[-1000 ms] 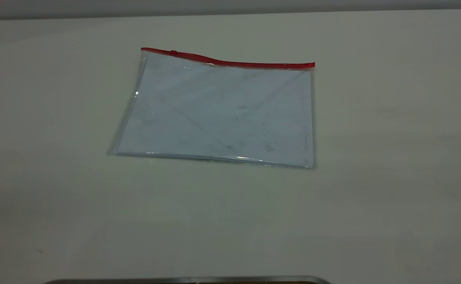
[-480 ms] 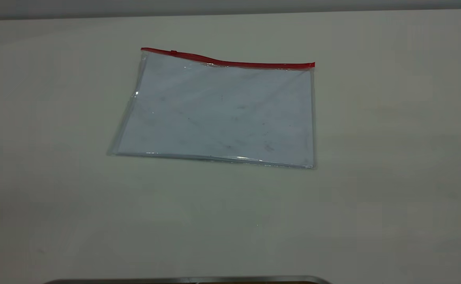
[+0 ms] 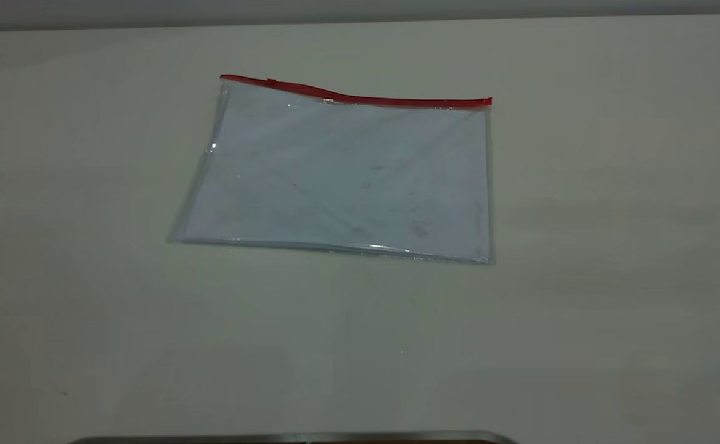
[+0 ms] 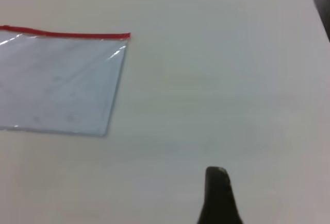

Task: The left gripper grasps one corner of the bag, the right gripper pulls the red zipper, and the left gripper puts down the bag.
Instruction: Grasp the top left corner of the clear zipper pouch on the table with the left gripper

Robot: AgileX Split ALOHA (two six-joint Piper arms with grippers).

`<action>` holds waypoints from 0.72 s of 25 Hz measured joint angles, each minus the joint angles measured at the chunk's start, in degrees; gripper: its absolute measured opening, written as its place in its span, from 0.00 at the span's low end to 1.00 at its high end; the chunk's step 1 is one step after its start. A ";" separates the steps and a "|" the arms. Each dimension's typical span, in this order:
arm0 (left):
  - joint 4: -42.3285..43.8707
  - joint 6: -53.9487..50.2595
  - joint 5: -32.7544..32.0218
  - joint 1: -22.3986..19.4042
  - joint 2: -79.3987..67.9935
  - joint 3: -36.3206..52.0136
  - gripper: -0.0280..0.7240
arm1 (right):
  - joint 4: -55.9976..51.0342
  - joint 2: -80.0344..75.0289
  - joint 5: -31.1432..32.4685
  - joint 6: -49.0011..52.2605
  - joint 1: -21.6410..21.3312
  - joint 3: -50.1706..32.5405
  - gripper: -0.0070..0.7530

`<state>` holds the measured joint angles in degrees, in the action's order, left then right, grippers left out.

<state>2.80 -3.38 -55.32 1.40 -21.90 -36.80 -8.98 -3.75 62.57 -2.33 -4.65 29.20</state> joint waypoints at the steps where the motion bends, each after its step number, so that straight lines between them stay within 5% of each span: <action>1: -0.69 0.00 2.02 0.00 -3.73 -0.95 0.82 | -0.08 -1.95 -0.49 -0.19 0.00 0.88 0.77; 13: -8.96 0.18 25.64 0.00 -50.52 -8.46 0.82 | -0.75 -30.01 -8.04 -2.79 0.00 8.09 0.77; 18: -10.73 1.73 28.04 -0.02 -69.80 -17.70 0.82 | -2.06 -40.19 -11.37 -2.92 0.00 11.80 0.77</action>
<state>-7.93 -1.65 -27.29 1.39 -91.71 -54.49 -11.04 -43.94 51.21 -5.25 -4.65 41.00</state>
